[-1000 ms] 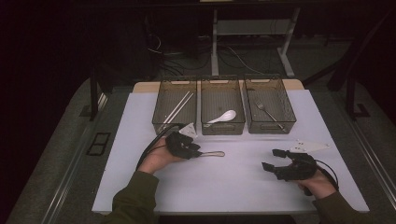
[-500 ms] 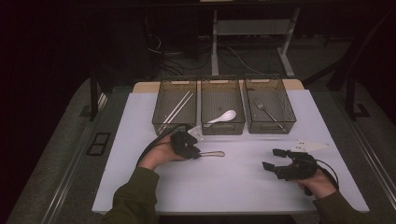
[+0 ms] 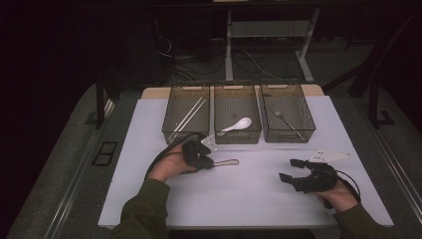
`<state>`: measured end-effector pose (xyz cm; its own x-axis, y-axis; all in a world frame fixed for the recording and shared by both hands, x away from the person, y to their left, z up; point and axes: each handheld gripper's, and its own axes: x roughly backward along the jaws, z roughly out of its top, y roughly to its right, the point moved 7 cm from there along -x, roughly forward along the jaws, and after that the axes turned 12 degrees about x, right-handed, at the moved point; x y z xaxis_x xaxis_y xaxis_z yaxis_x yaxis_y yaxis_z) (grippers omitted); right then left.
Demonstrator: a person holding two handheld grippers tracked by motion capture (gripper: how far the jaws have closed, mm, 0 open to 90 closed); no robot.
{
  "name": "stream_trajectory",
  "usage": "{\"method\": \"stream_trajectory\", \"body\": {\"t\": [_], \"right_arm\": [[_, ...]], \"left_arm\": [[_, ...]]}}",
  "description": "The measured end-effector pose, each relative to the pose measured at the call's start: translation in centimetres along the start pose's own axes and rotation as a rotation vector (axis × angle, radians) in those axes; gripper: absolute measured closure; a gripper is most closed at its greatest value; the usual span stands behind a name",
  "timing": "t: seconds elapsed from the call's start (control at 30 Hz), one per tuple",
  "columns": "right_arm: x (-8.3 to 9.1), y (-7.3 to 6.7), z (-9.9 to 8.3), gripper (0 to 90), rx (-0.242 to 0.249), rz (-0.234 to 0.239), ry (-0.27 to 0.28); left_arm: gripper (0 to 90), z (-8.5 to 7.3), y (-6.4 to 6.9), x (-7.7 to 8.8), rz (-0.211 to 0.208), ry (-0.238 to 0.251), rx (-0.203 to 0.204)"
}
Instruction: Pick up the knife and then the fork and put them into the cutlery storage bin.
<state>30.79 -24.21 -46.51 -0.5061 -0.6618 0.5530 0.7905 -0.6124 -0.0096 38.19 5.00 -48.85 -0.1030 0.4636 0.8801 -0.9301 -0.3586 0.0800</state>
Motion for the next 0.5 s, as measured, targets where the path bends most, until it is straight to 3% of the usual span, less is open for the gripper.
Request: {"method": "stream_trajectory", "body": {"t": [0.17, 0.3, 0.5], "right_arm": [[0.1, 0.0, 0.1, 27.1, -0.003, 0.007, 0.008], [0.1, -0.2, 0.6, 26.1, 0.002, 0.019, 0.016], [0.0, -1.0, 2.1, 22.2, 0.087, 0.07, -0.014]], "left_arm": [[79.4, -0.1, 0.1, 0.1, -0.008, 0.007, 0.001], [79.3, -0.1, 0.9, 0.4, -0.032, 0.024, 0.027], [79.3, 0.3, 1.8, 0.8, -0.063, 0.048, 0.02]]}}
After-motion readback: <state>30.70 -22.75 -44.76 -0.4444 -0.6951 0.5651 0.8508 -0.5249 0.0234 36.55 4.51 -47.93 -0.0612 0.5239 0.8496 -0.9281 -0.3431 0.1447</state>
